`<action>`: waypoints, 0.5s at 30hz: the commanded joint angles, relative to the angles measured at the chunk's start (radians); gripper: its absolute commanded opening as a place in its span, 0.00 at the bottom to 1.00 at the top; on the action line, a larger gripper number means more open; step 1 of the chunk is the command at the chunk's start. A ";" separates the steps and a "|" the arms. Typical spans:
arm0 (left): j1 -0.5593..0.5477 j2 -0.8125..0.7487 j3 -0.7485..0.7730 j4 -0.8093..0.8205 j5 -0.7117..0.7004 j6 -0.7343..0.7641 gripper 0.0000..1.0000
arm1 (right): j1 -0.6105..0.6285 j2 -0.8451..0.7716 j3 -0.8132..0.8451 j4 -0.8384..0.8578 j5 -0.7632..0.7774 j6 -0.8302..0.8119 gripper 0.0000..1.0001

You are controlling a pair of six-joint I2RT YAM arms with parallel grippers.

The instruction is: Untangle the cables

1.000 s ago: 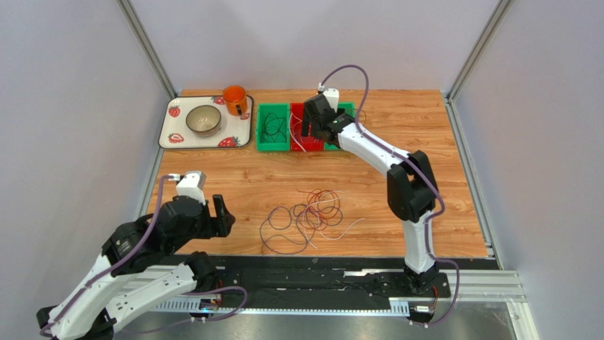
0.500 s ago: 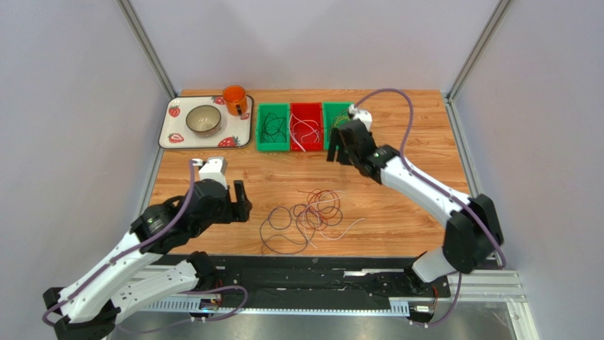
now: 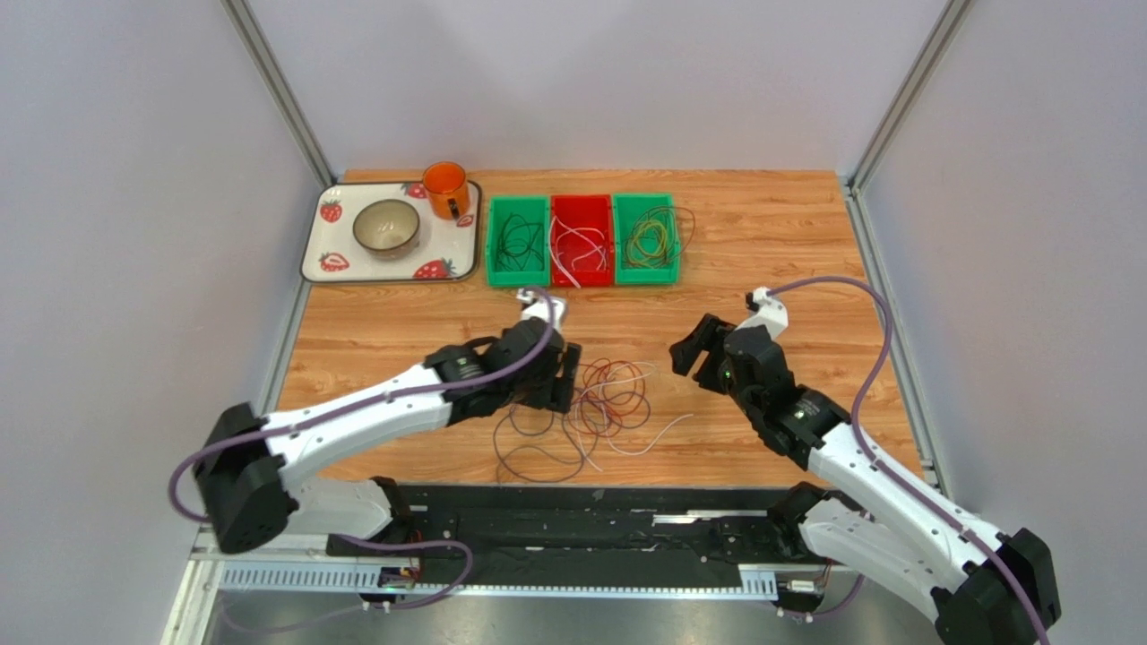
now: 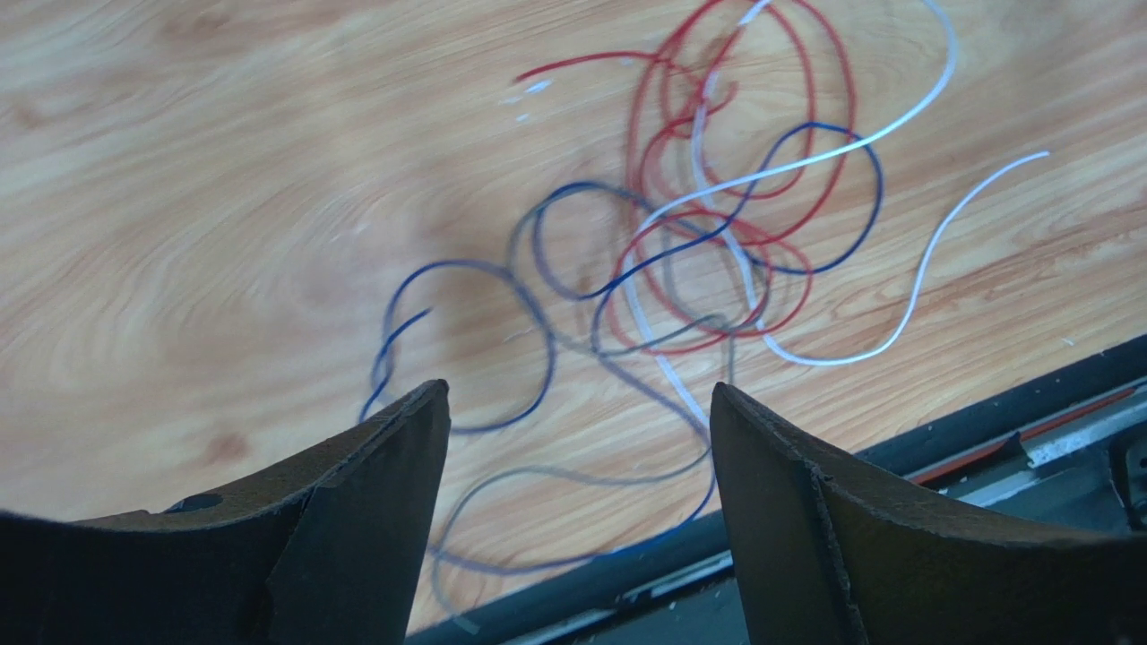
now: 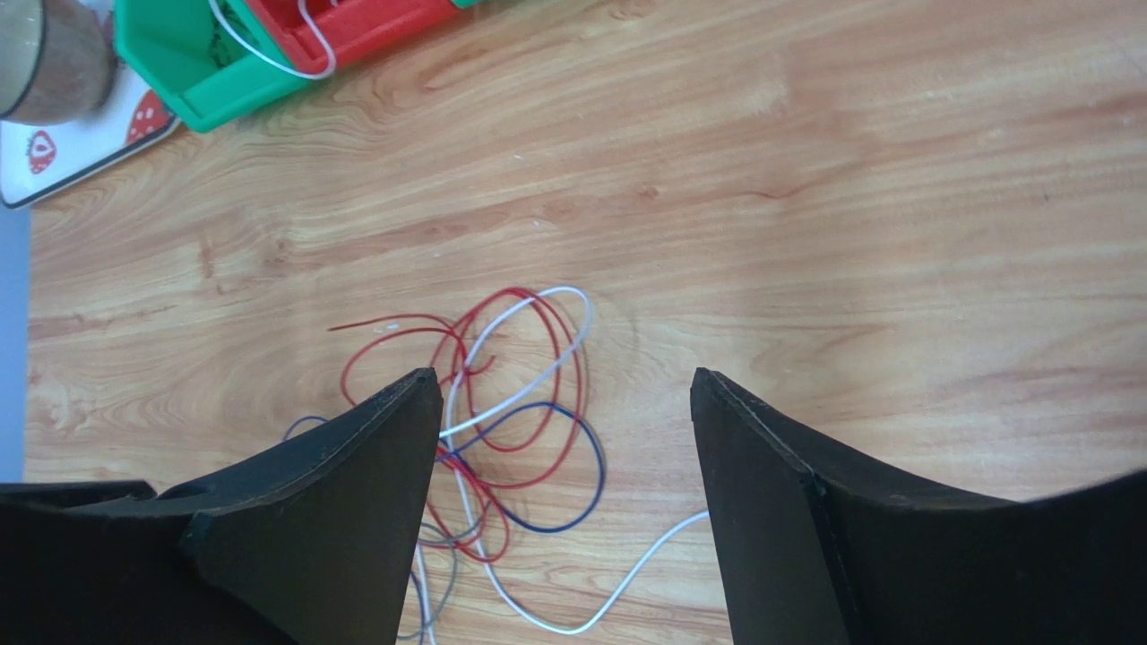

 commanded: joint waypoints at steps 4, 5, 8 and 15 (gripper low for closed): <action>-0.030 0.298 0.179 0.208 -0.016 0.127 0.74 | 0.006 -0.001 -0.143 0.219 -0.011 0.051 0.73; -0.030 0.317 0.190 0.212 -0.019 0.136 0.73 | 0.006 0.016 -0.144 0.257 -0.050 0.051 0.73; -0.029 0.375 0.217 0.243 -0.055 0.168 0.70 | 0.008 0.072 -0.143 0.282 -0.067 0.057 0.74; -0.007 0.515 0.285 0.243 -0.087 0.193 0.59 | 0.008 0.173 -0.169 0.412 -0.114 0.052 0.75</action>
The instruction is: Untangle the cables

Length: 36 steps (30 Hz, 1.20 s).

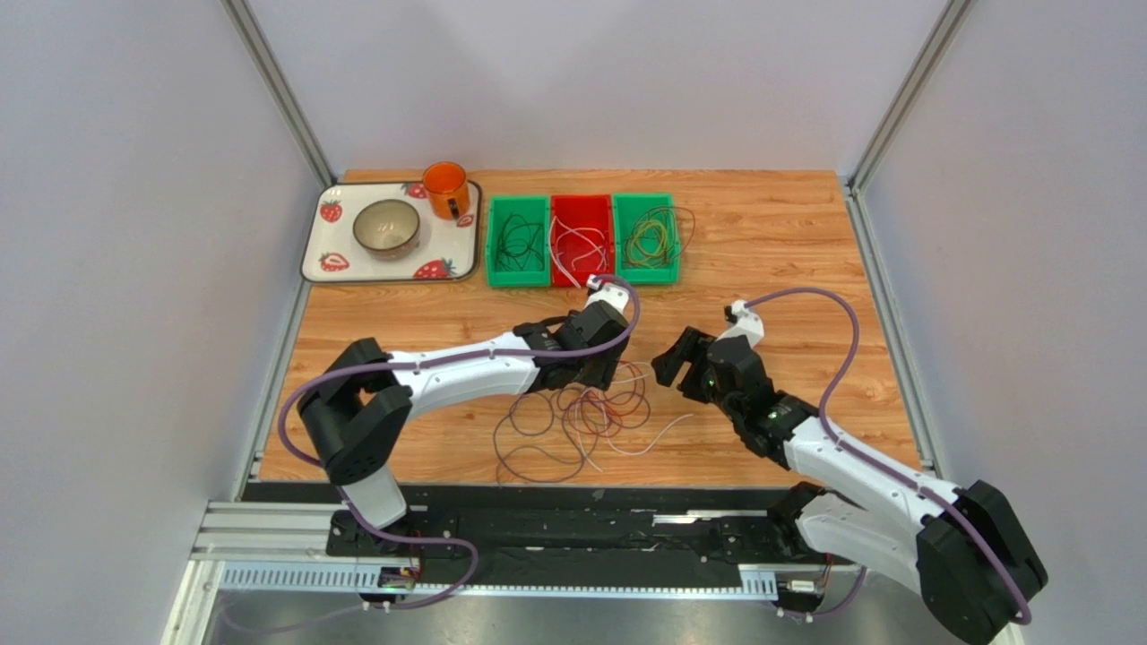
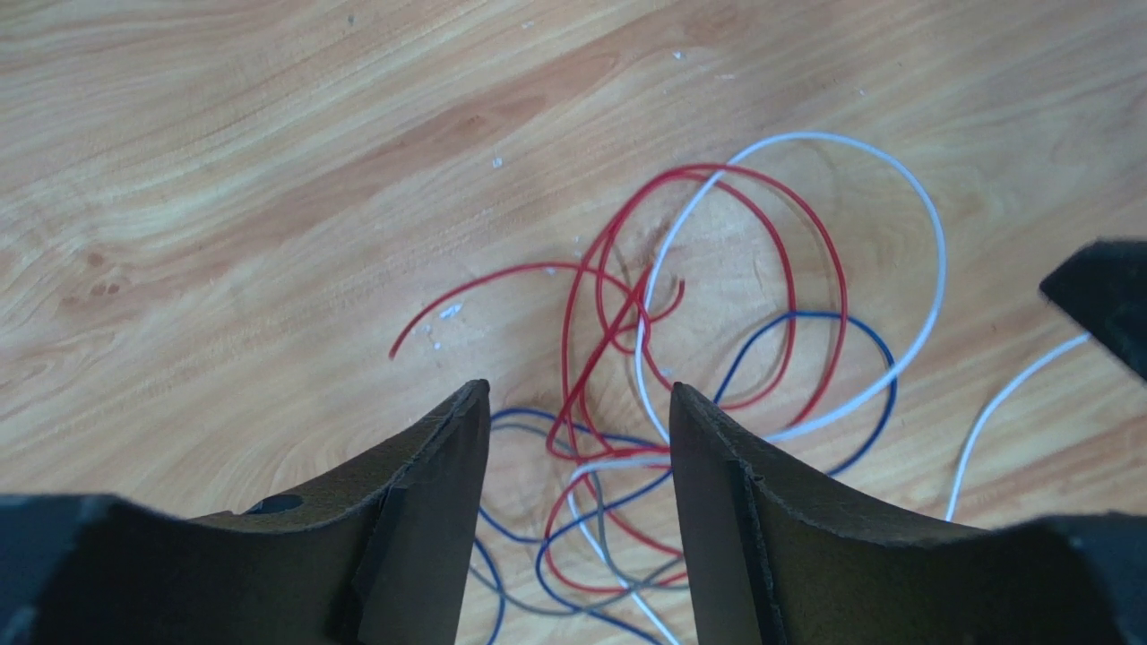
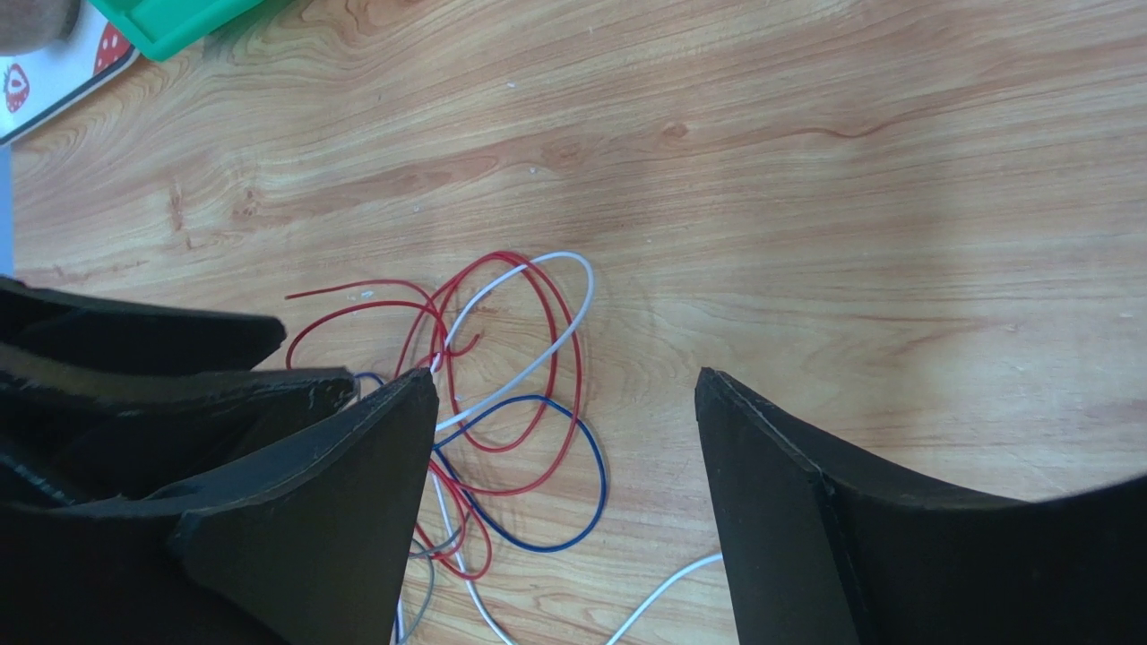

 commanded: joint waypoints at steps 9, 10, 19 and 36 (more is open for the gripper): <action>0.021 0.068 0.077 0.052 -0.008 0.034 0.00 | 0.004 0.178 0.054 0.142 -0.084 0.112 0.73; 0.021 0.065 0.076 0.050 -0.008 0.033 0.00 | 0.005 0.186 0.054 0.153 -0.090 0.120 0.72; 0.021 0.045 0.070 0.039 -0.002 0.013 0.00 | 0.005 0.296 0.083 0.212 -0.152 0.148 0.34; 0.032 -0.122 0.166 -0.132 -0.090 0.096 0.00 | 0.007 0.255 0.128 0.047 -0.015 0.027 0.00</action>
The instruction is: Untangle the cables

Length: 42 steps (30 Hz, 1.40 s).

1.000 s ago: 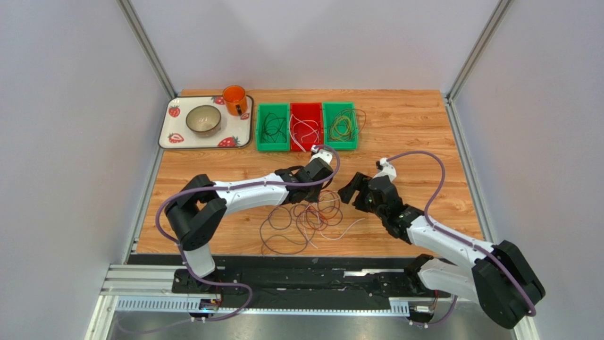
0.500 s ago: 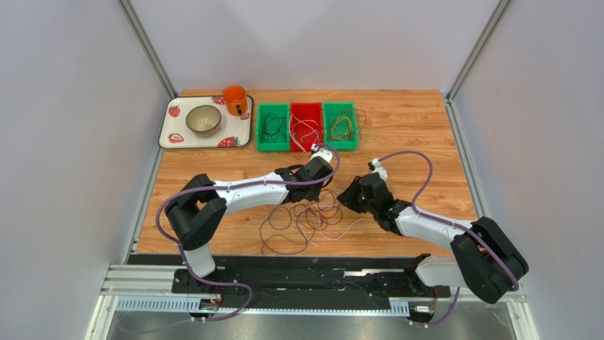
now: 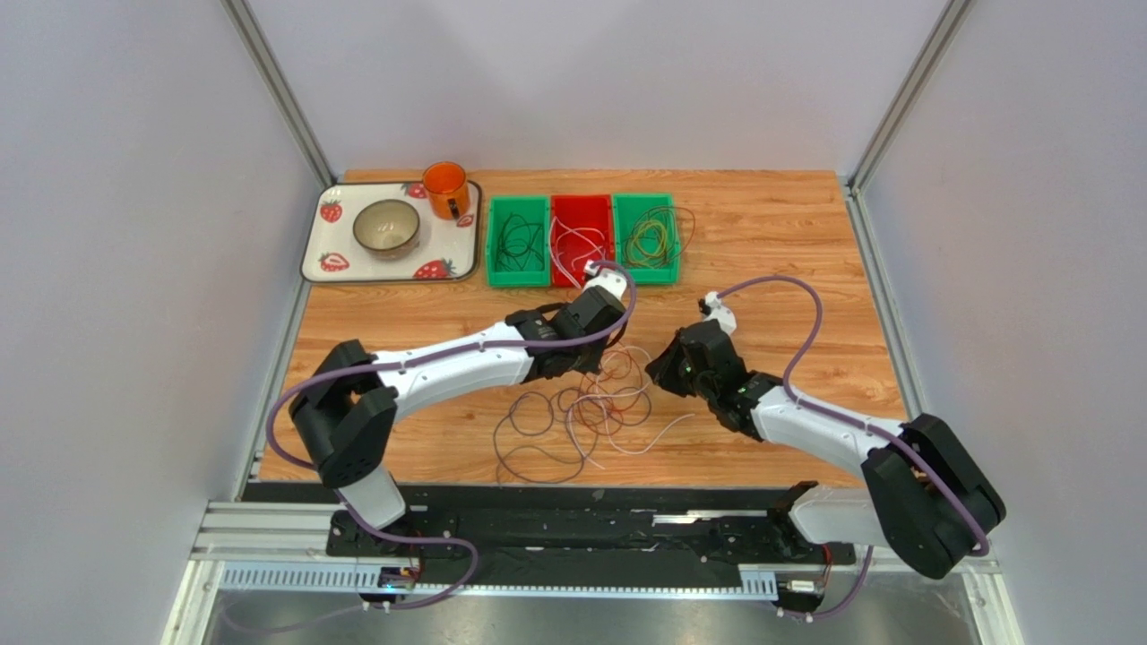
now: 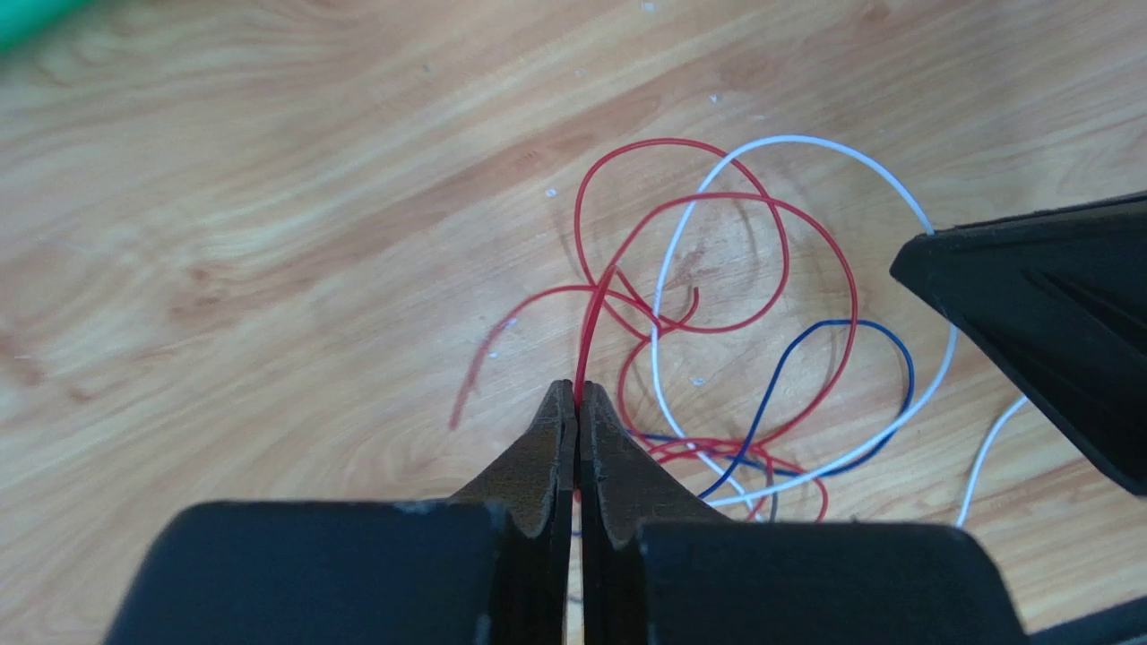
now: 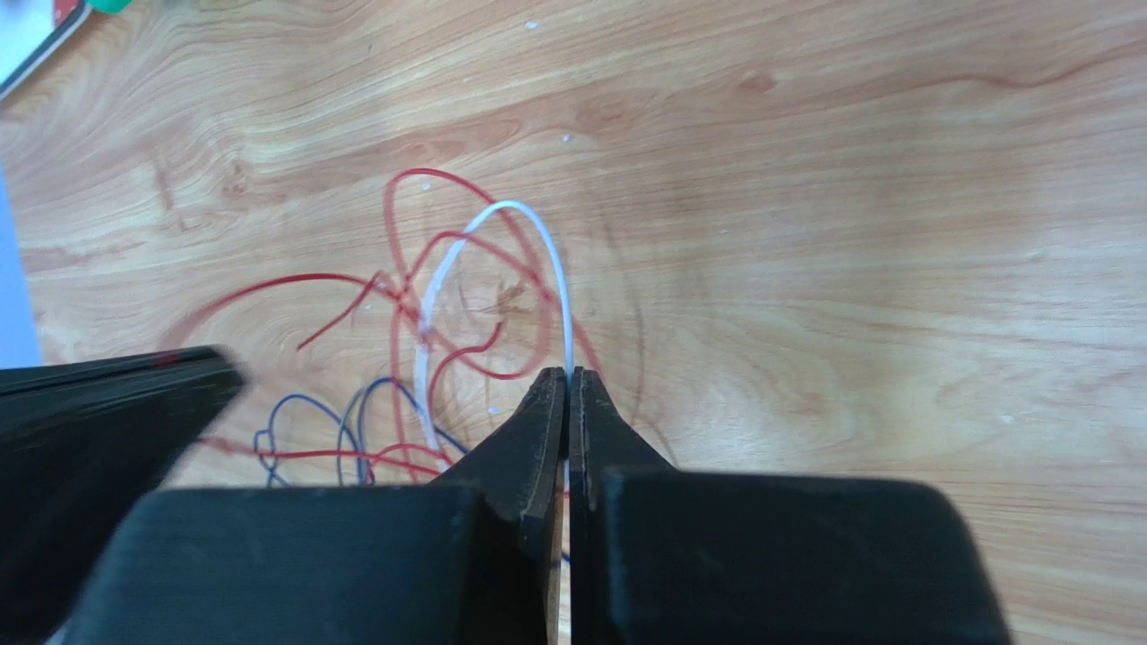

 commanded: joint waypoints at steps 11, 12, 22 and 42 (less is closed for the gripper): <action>0.035 -0.303 0.569 -0.324 -0.188 0.312 0.00 | 0.003 -0.020 -0.024 0.063 0.078 -0.073 0.00; 0.035 -0.309 0.624 -0.333 -0.193 0.341 0.00 | 0.003 -0.019 -0.026 0.066 0.080 -0.073 0.00; 0.037 -0.343 0.876 -0.231 -0.252 0.526 0.00 | 0.007 0.004 -0.026 0.080 0.071 -0.071 0.00; 0.037 -0.324 1.140 0.153 -0.236 0.830 0.00 | 0.014 0.046 0.000 0.061 0.083 -0.065 0.00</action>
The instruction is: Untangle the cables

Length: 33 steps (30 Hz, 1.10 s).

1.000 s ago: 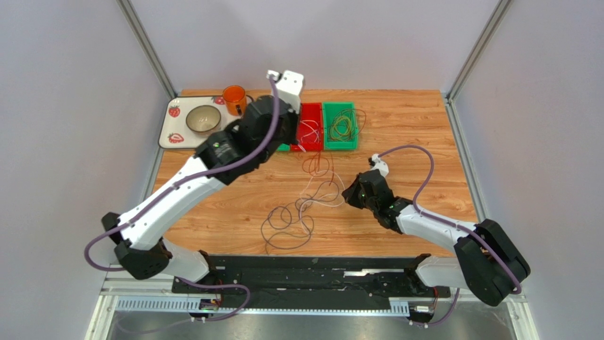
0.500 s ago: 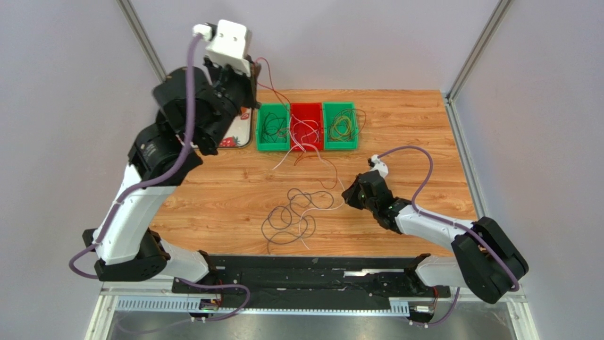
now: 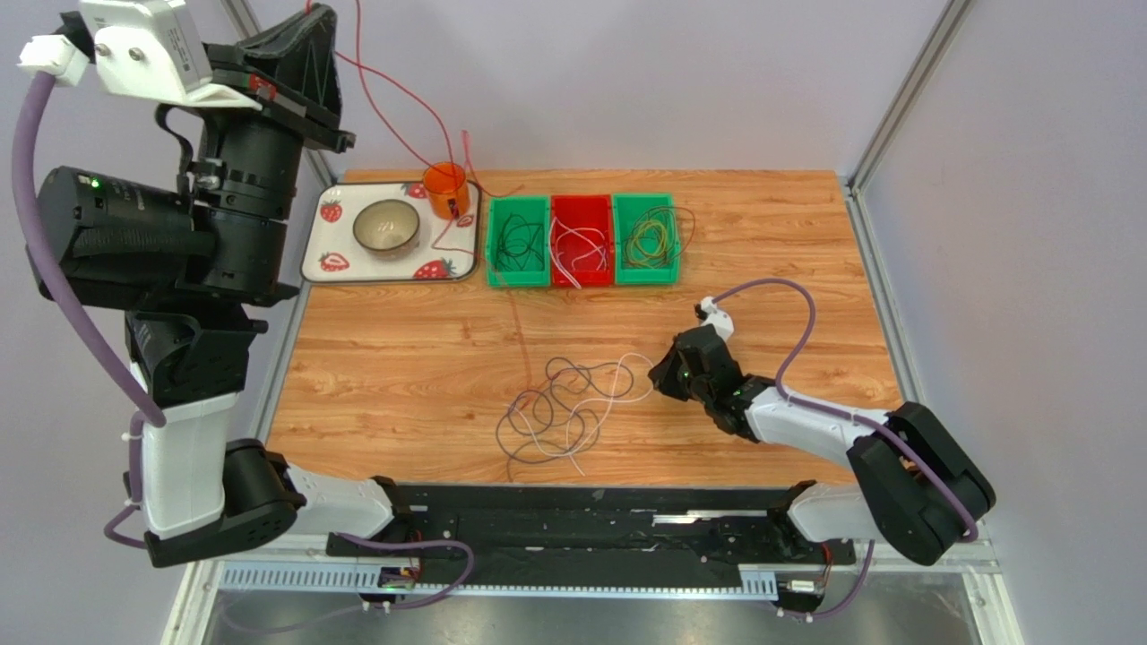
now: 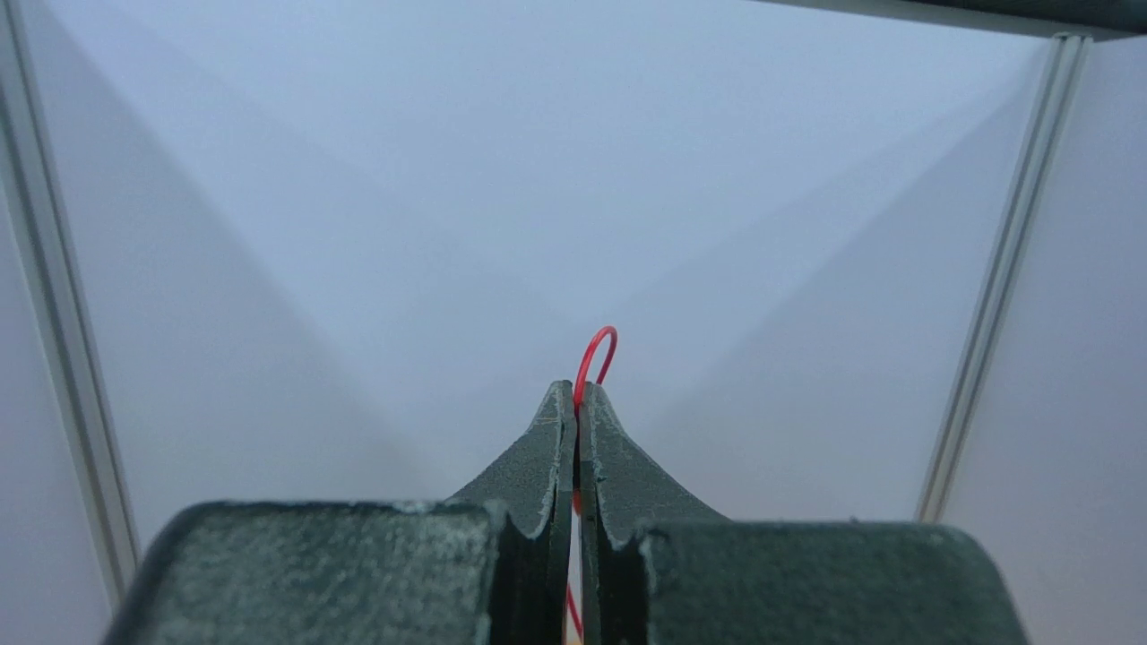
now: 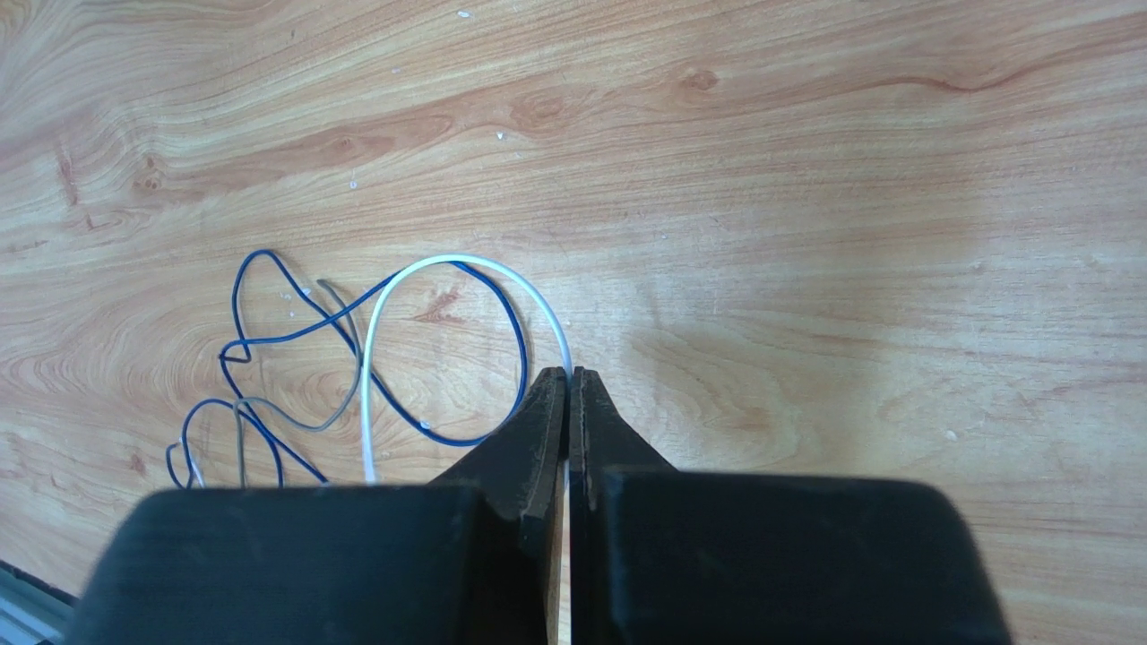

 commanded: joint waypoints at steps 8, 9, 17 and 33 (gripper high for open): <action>0.183 0.099 -0.127 0.056 0.003 -0.031 0.00 | 0.017 -0.004 0.024 0.033 0.030 -0.016 0.00; 0.213 0.112 -0.131 0.044 0.036 -0.062 0.00 | 0.017 -0.004 0.021 0.033 0.030 -0.017 0.00; 0.345 0.212 -0.064 0.073 0.109 -0.106 0.00 | 0.023 -0.001 0.022 0.038 0.029 -0.025 0.00; 0.432 0.528 0.296 0.313 0.141 -0.070 0.00 | 0.028 0.016 0.033 0.039 0.019 -0.036 0.00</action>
